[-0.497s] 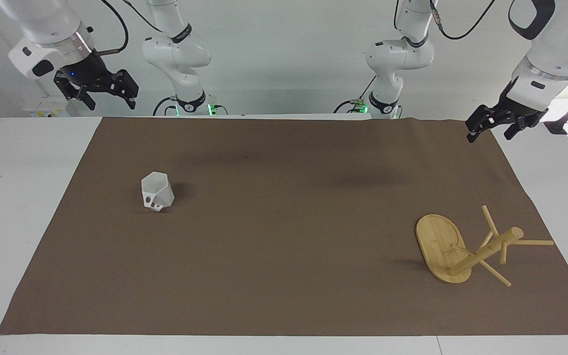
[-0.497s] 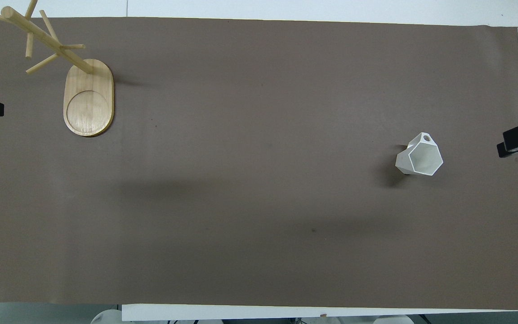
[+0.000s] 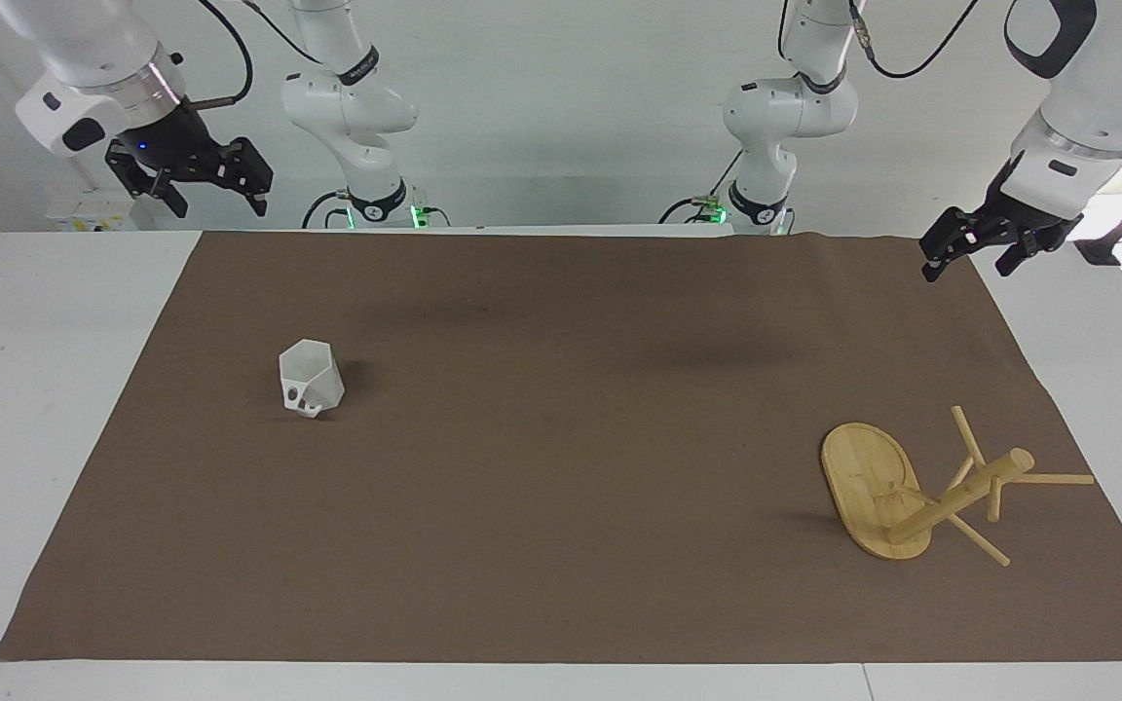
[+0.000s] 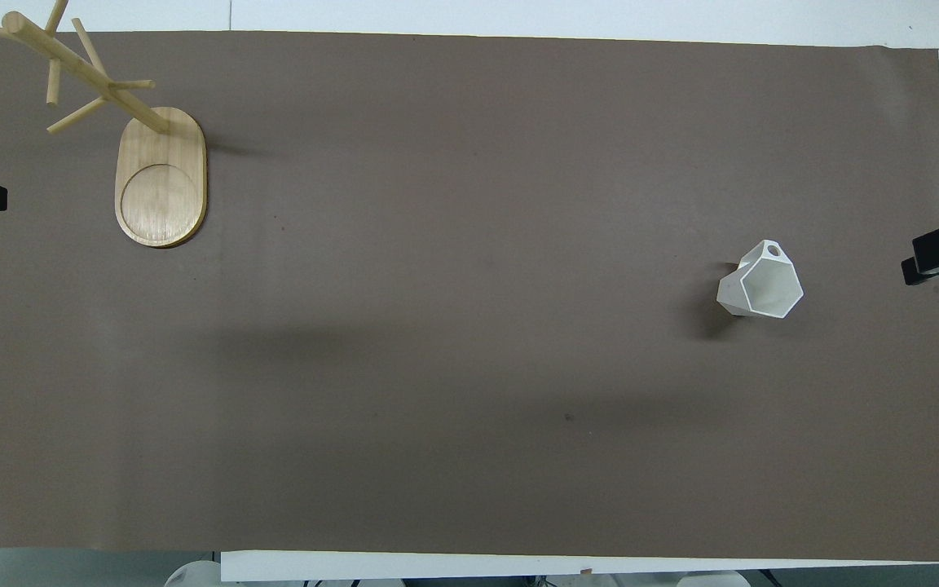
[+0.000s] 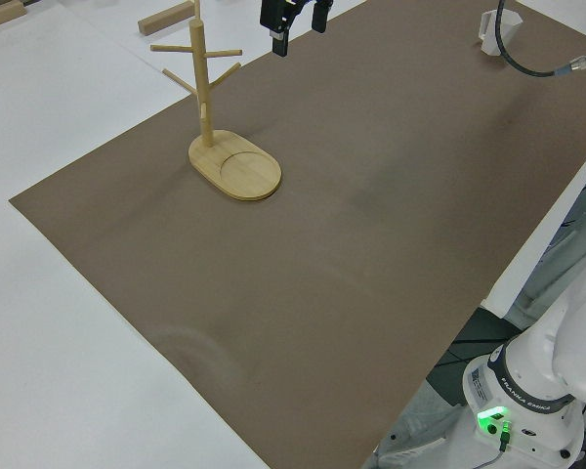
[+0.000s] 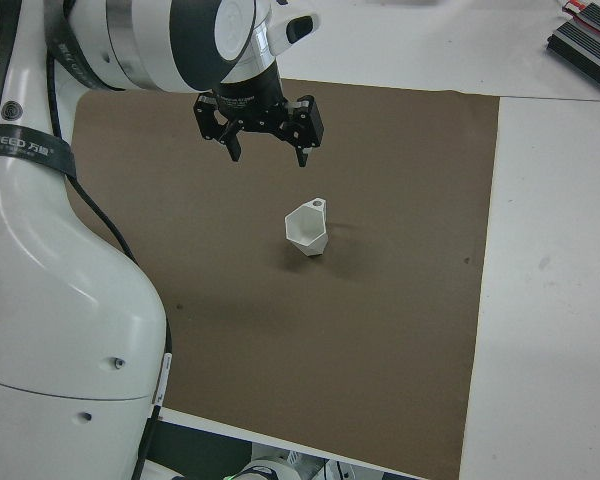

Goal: Hang cup on rack

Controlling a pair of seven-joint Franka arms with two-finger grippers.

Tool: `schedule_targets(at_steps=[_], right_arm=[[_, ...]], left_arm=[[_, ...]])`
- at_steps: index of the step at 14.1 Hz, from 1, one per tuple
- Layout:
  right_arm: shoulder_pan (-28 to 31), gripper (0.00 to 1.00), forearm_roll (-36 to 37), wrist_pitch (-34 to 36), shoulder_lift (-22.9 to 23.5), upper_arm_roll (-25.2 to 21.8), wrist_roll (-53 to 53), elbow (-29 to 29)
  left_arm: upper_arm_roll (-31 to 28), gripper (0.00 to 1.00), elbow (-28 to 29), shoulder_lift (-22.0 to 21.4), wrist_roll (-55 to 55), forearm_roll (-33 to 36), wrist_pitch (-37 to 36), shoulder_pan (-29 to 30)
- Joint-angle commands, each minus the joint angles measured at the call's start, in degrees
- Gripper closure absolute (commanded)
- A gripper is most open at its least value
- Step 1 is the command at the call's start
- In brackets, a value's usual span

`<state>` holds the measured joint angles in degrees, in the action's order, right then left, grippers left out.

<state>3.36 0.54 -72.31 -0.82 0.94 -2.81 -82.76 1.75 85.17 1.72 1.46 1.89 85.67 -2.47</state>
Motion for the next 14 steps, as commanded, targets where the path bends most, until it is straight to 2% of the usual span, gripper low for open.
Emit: schedule_targets(at_steps=[1,3,5,7,10,13,14], right_arm=[[0.33,0.00,0.86,-0.28,-0.85,0.46,-0.09,-2.14],[-0.19,0.00,0.95,-1.42,-0.85,0.55,-7.42,-2.23],[1.03,0.00,0.60,-5.89,-1.29,0.12,-24.26,-4.68],[5.76,0.00,-1.23,-8.62,0.37,0.03,-40.18,-4.95],[11.74,0.00,-8.51,-12.67,4.93,-0.06,-64.53,-5.04],[18.24,0.00,-16.42,-14.87,9.86,-0.06,-80.91,-6.44],[21.22,0.00,-22.02,-14.87,11.79,-0.06,-84.87,-7.75]], left_arm=[[0.27,0.00,0.87,-1.01,-0.14,1.10,-0.59,0.45],[0.27,0.00,0.87,-1.01,-0.14,1.10,-0.59,0.45],[0.27,0.00,0.87,-1.01,-0.14,1.10,-0.59,0.45],[0.27,0.00,0.87,-1.01,-0.14,1.10,-0.59,0.45],[0.27,0.00,0.87,-1.01,-0.14,1.10,-0.59,0.45],[0.27,0.00,0.87,-1.01,-0.14,1.10,-0.59,0.45],[0.27,0.00,0.87,-1.01,-0.14,1.10,-0.59,0.45]])
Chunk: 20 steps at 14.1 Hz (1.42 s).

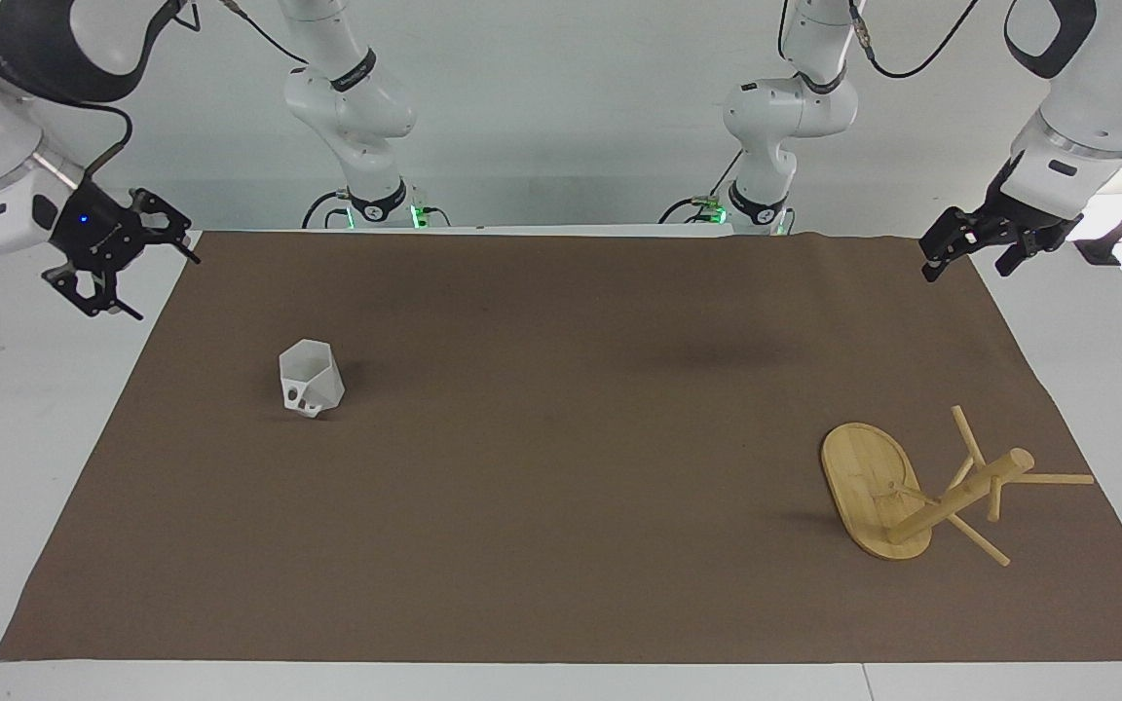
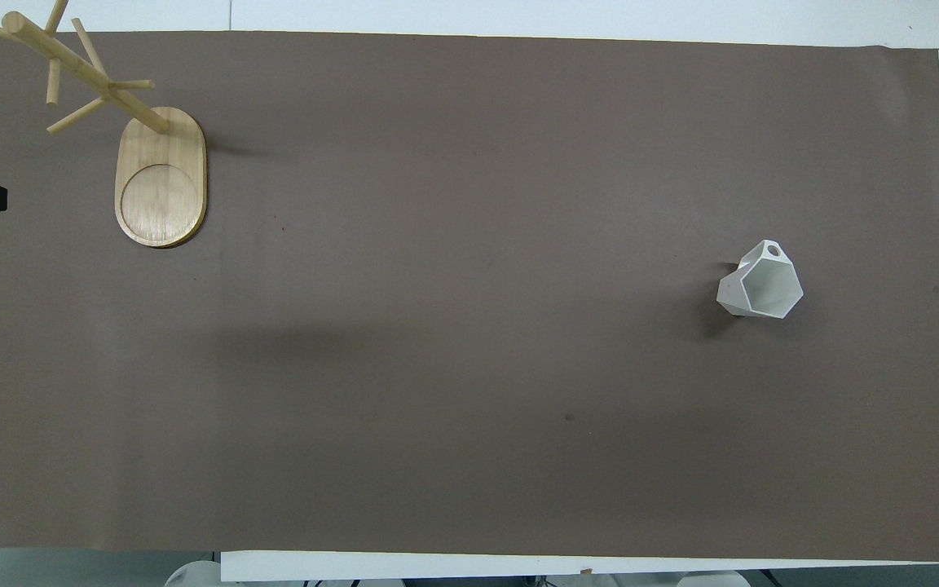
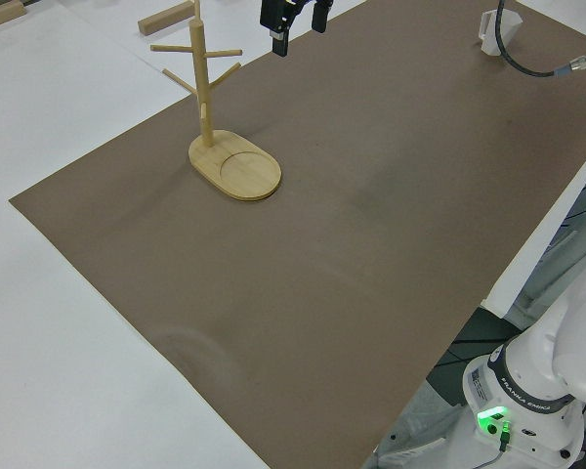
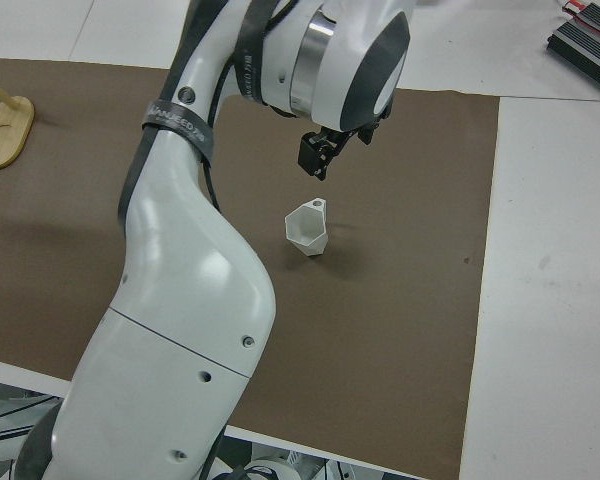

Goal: Hang cup on rack

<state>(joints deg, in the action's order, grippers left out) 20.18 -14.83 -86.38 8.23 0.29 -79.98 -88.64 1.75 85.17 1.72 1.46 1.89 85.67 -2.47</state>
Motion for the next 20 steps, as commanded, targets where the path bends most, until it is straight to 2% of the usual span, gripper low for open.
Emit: schedule_targets(at_steps=[1,4,6,9,12,18,20], right_arm=[[7.21,0.00,-11.40,-0.55,5.46,0.59,-11.22,-2.67],[12.94,0.00,-22.57,0.16,14.42,0.59,-28.07,-5.13],[14.62,0.00,-26.46,1.03,17.86,0.68,-38.18,-7.94],[15.68,0.00,-32.16,0.69,18.84,0.59,-51.38,-17.15],[14.19,0.00,-35.08,0.86,19.02,0.85,-52.56,-17.97],[13.48,0.00,-37.54,0.51,17.53,1.03,-56.25,-25.08],[12.87,0.00,-39.21,-0.45,17.35,1.03,-57.65,-25.62]], left_arm=[[0.27,0.00,0.87,-1.01,-0.14,1.10,-0.59,0.45],[0.27,0.00,0.87,-1.01,-0.14,1.10,-0.59,0.45],[0.27,0.00,0.87,-1.01,-0.14,1.10,-0.59,0.45],[0.27,0.00,0.87,-1.01,-0.14,1.10,-0.59,0.45],[0.27,0.00,0.87,-1.01,-0.14,1.10,-0.59,0.45],[0.27,0.00,0.87,-1.01,-0.14,1.10,-0.59,0.45],[0.27,0.00,0.87,-1.01,-0.14,1.10,-0.59,0.45]])
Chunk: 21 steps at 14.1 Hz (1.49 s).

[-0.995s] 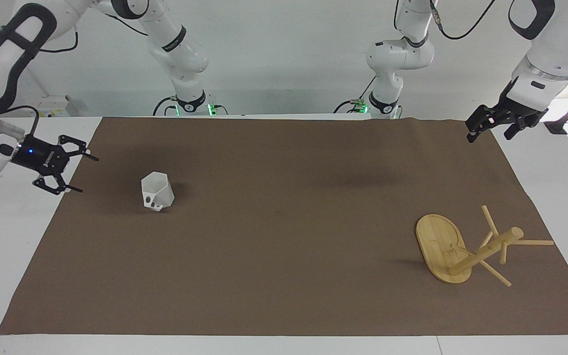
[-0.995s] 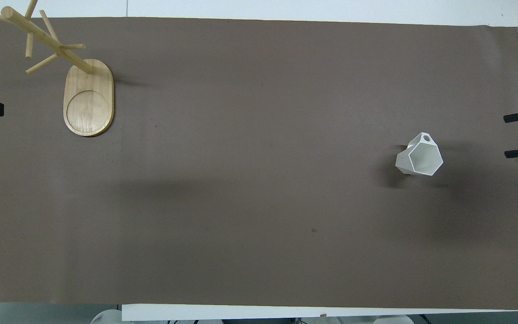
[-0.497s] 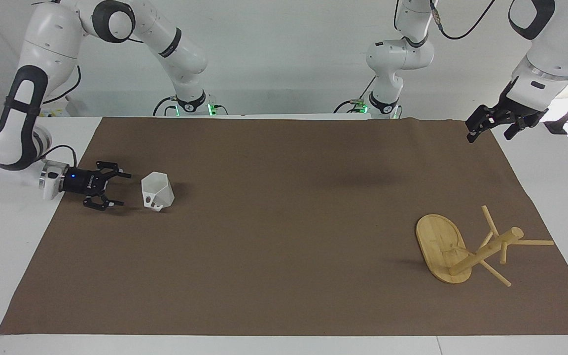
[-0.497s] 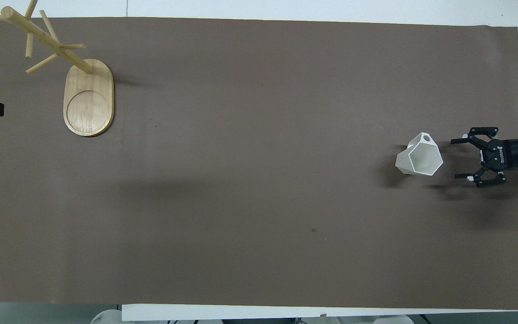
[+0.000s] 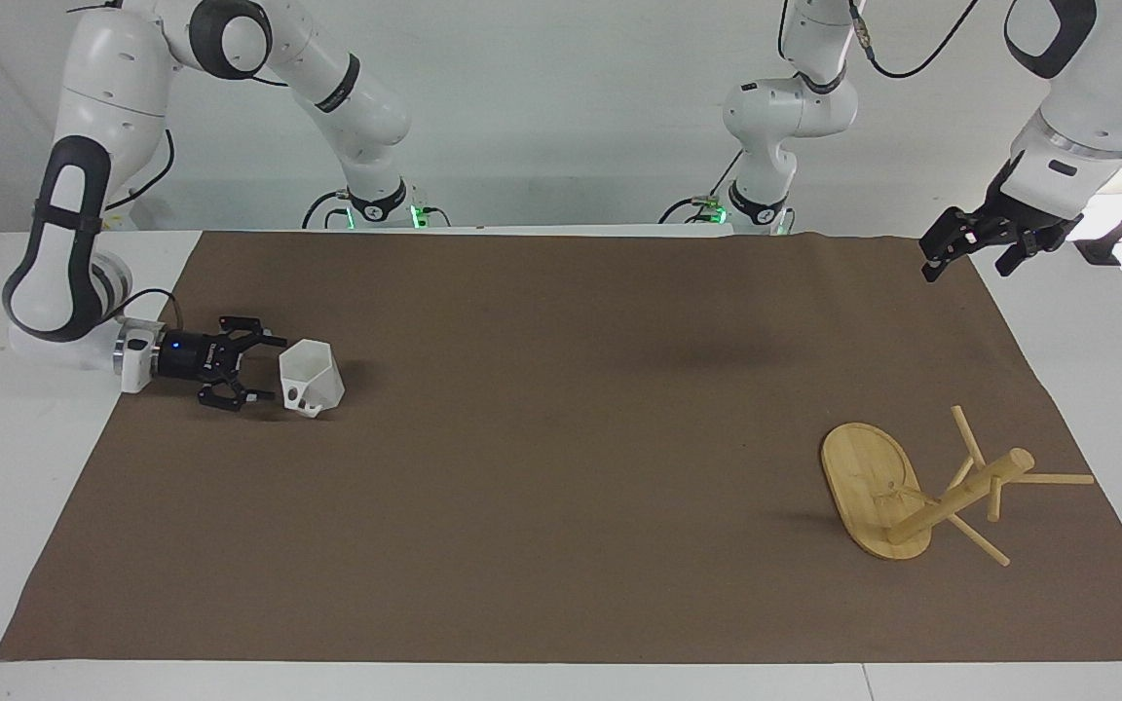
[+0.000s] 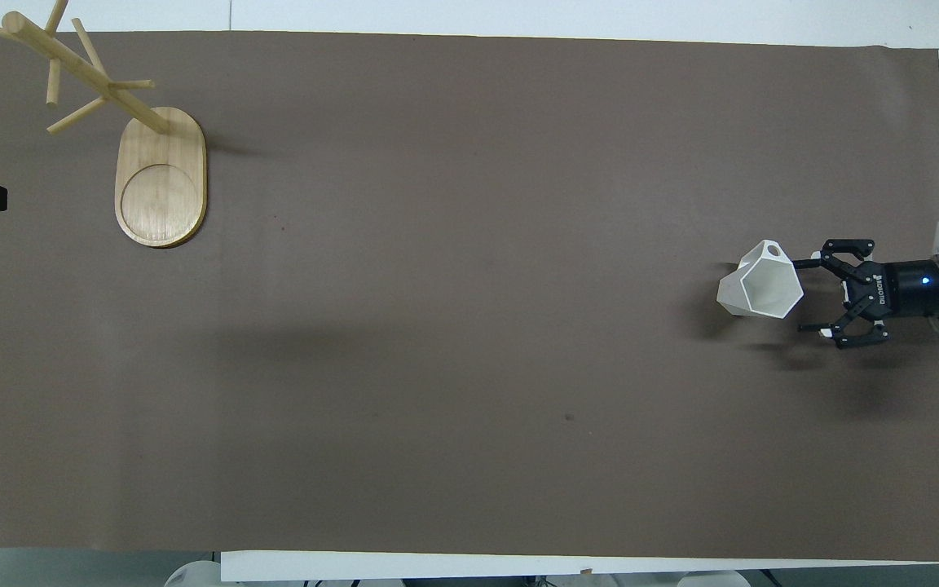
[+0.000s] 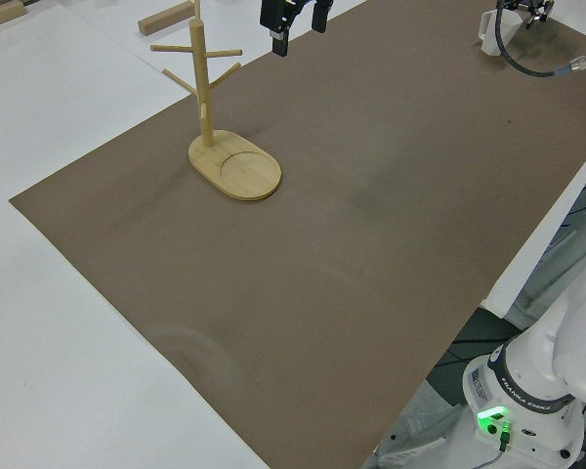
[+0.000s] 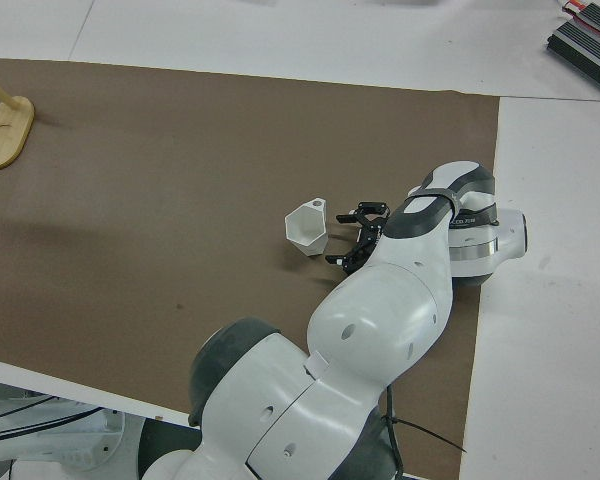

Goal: Hang cup on rack
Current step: 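Reach the right gripper toward the white cup and close on it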

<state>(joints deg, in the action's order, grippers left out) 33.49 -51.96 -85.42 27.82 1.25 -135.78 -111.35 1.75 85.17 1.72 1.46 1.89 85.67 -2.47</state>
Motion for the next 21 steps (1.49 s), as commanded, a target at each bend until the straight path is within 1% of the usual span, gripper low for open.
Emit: schedule_targets(at_steps=[1,3,7,16,21], right_arm=[[-0.62,0.00,-2.44,-1.94,-1.98,0.07,-2.03,-2.91],[-2.45,0.00,-5.07,-2.20,-1.02,0.07,-2.64,-3.26],[-2.99,0.00,-6.31,-3.08,-0.92,0.07,-2.74,-3.26],[-3.25,0.00,-6.40,-3.79,-1.10,0.15,-6.77,-4.93],[-4.83,0.00,-7.01,-4.05,-1.28,0.07,-8.36,-5.55]], left_arm=[[0.27,0.00,0.87,-1.01,-0.14,1.10,-0.59,0.44],[0.27,0.00,0.87,-1.01,-0.14,1.10,-0.59,0.44],[0.27,0.00,0.87,-1.01,-0.14,1.10,-0.59,0.44],[0.27,0.00,1.05,-1.01,0.12,1.10,-1.29,0.18],[0.36,0.00,1.05,-1.01,0.21,1.10,-1.29,-0.26]])
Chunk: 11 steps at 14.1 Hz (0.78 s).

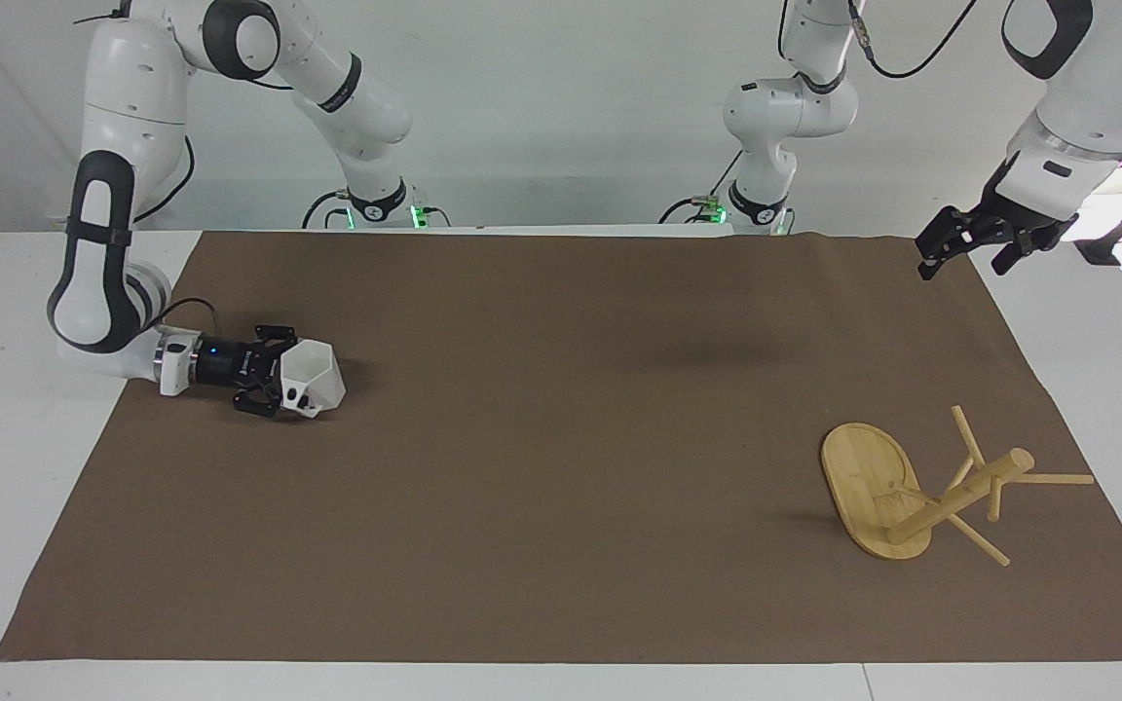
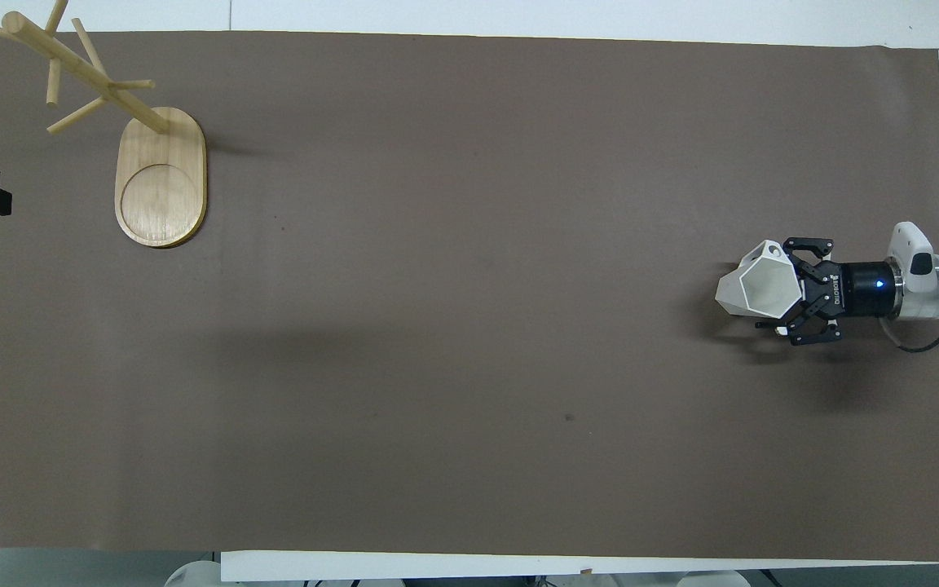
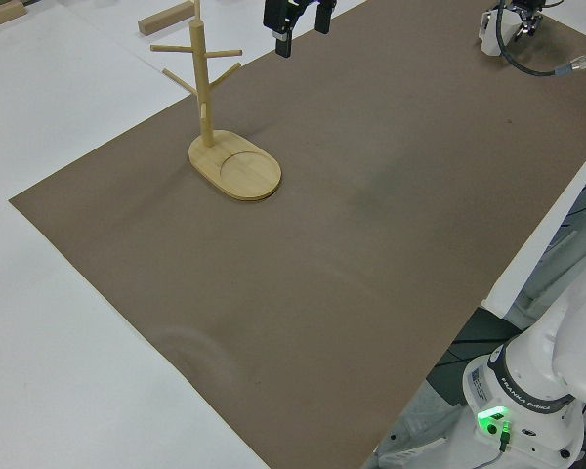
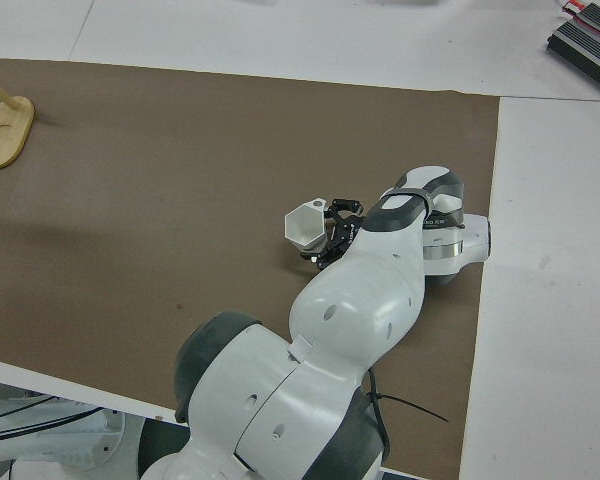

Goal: Hang cup on rack
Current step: 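Lift the cup with the right gripper while the left gripper advances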

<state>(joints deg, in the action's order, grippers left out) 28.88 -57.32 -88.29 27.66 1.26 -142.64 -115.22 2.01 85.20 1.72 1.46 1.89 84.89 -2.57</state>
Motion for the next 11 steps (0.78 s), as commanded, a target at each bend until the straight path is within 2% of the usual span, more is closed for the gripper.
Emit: schedule_targets(at_steps=[1,3,4,6,7,8,10,11], right_arm=[[-0.31,0.00,-1.66,-1.45,-1.11,0.06,-1.50,-1.67],[-0.58,0.03,-1.66,-1.80,-1.11,0.15,-1.50,-1.67],[-0.67,0.12,-1.66,-1.80,-1.11,0.15,-1.50,-1.67],[-1.19,0.40,-1.74,-1.80,-1.03,0.15,-1.41,-1.58],[-1.63,0.48,-1.83,-1.80,-1.03,0.15,-1.24,-1.41],[-1.89,0.54,-1.83,-1.54,-1.03,0.15,-0.97,-1.06],[-2.68,0.56,-1.83,0.21,-1.11,0.32,1.39,0.17],[-3.21,0.60,-1.92,1.18,-1.29,1.28,1.66,0.43]], left_arm=[[0.10,0.00,1.45,-1.19,0.21,1.10,-0.60,-0.16],[0.10,0.00,1.46,-1.37,0.21,1.10,-0.60,-0.16],[0.10,0.00,1.46,-1.37,0.13,1.10,-0.51,-0.24],[0.10,0.00,1.37,-1.28,0.13,1.10,0.28,-0.24],[0.18,0.00,1.45,-1.28,-0.05,1.10,0.71,-0.24],[0.27,0.00,1.63,-1.37,-0.05,1.01,0.89,-0.16],[0.71,0.00,1.19,-1.19,0.12,0.92,0.72,-0.51],[0.89,0.00,1.28,-1.19,0.13,0.92,0.46,-1.73]])
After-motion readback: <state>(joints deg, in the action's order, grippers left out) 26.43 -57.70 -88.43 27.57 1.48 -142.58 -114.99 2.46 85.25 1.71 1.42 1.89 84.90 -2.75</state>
